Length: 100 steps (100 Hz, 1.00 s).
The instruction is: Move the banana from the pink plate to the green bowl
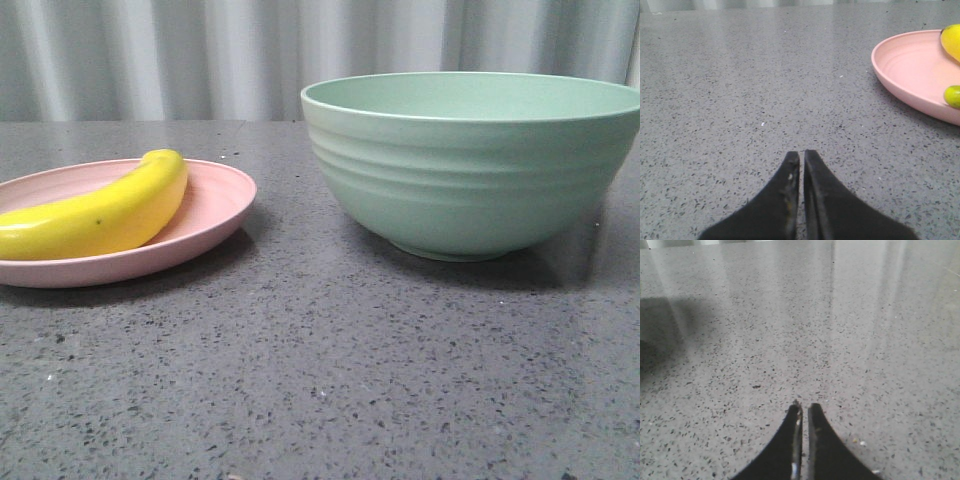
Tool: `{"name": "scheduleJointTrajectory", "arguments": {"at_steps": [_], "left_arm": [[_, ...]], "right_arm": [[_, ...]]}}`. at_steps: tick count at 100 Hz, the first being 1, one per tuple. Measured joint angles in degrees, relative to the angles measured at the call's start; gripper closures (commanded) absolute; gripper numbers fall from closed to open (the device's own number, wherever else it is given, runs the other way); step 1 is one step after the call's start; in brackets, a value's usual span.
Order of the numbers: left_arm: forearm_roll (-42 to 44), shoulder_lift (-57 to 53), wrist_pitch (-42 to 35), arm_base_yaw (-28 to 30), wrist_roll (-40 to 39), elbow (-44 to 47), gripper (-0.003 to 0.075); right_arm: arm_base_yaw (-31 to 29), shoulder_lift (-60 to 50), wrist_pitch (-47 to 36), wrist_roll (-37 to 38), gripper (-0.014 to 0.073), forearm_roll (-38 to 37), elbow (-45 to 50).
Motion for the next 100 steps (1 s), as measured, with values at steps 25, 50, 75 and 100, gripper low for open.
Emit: {"name": "scheduleJointTrajectory", "arguments": {"at_steps": [25,50,75,100], "left_arm": [[0.00,0.00,0.00,0.00,0.00,0.00,0.0741],[0.00,0.00,0.00,0.00,0.00,0.00,0.0741],[0.00,0.00,0.00,0.00,0.00,0.00,0.0741],[0.00,0.00,-0.82,0.00,0.00,0.00,0.0741]], "right_arm": [[0.00,0.00,0.00,0.00,0.0657,0.00,0.00],[0.00,0.00,0.00,0.00,0.0657,0.00,0.00],[0.00,0.00,0.00,0.00,0.0657,0.00,0.00],[0.00,0.00,0.00,0.00,0.0657,0.00,0.00]]}}
